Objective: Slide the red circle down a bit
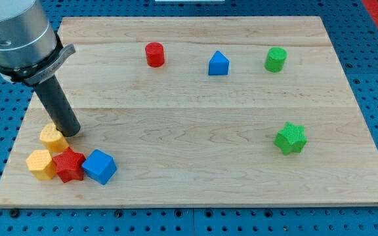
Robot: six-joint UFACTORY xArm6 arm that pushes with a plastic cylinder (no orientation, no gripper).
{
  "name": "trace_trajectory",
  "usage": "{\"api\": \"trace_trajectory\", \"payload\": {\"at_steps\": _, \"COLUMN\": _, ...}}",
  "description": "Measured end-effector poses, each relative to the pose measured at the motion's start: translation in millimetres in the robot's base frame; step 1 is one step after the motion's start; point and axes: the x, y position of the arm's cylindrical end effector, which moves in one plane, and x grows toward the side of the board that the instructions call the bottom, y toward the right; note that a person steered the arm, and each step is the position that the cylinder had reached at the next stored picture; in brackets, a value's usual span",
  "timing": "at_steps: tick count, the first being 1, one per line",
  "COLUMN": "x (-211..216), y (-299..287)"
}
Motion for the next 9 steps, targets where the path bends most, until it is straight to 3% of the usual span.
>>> {"api": "trace_trajectory", "payload": {"at_steps": 1, "x": 11.8, "y": 0.0}}
{"api": "trace_trajectory", "payload": {"at_steps": 4, "x": -44.1, "y": -5.4}}
{"api": "trace_trajectory", "payload": {"at_steps": 6, "x": -151.0, "y": 25.5}}
{"api": "trace_trajectory", "payload": {"at_steps": 7, "x": -207.6, "y": 53.1}}
{"api": "trace_trajectory", "payload": {"at_steps": 8, "x": -226.5, "y": 108.8}}
{"api": "trace_trajectory", "payload": {"at_steps": 9, "x": -206.9, "y": 157.5}}
